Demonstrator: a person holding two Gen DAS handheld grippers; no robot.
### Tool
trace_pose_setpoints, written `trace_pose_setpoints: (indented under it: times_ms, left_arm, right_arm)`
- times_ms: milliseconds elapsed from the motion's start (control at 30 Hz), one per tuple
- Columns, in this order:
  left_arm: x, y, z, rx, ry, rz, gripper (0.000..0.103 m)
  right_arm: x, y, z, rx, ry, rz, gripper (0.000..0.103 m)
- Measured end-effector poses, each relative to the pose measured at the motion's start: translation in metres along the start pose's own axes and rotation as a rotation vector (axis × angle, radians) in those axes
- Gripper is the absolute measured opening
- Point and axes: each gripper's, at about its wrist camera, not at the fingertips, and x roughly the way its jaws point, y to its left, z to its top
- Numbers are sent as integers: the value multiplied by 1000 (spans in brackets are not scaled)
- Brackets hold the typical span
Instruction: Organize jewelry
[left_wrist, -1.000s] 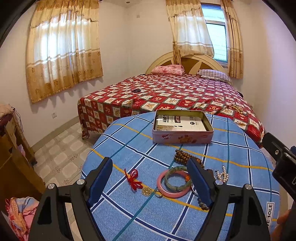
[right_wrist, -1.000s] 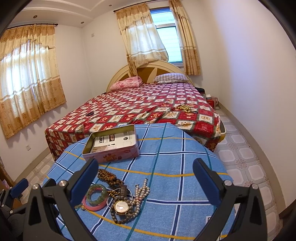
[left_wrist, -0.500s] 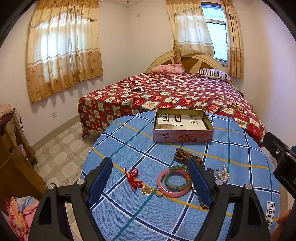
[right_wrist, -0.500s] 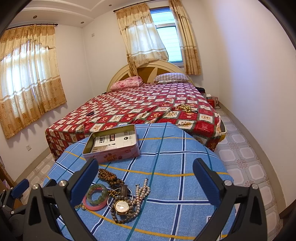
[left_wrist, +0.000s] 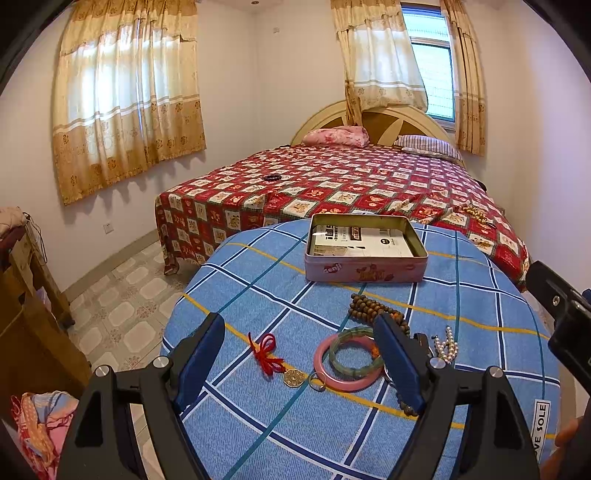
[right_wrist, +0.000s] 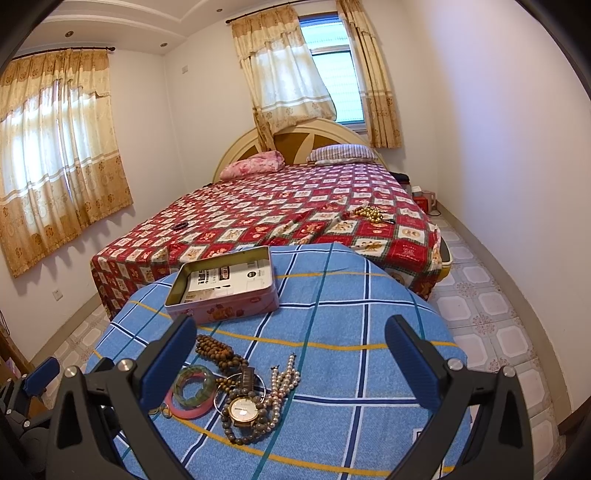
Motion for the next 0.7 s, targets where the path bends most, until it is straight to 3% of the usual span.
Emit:
trace_pose_setpoints:
  times_ms: [433, 700]
  left_arm:
    - [10, 1, -9, -2, 27, -4, 83]
    - [36, 7, -14, 10, 100, -87, 83]
  right_arm:
    - [2, 0, -4, 2, 5, -1, 103]
    - [15, -8, -7, -8, 26, -26, 103]
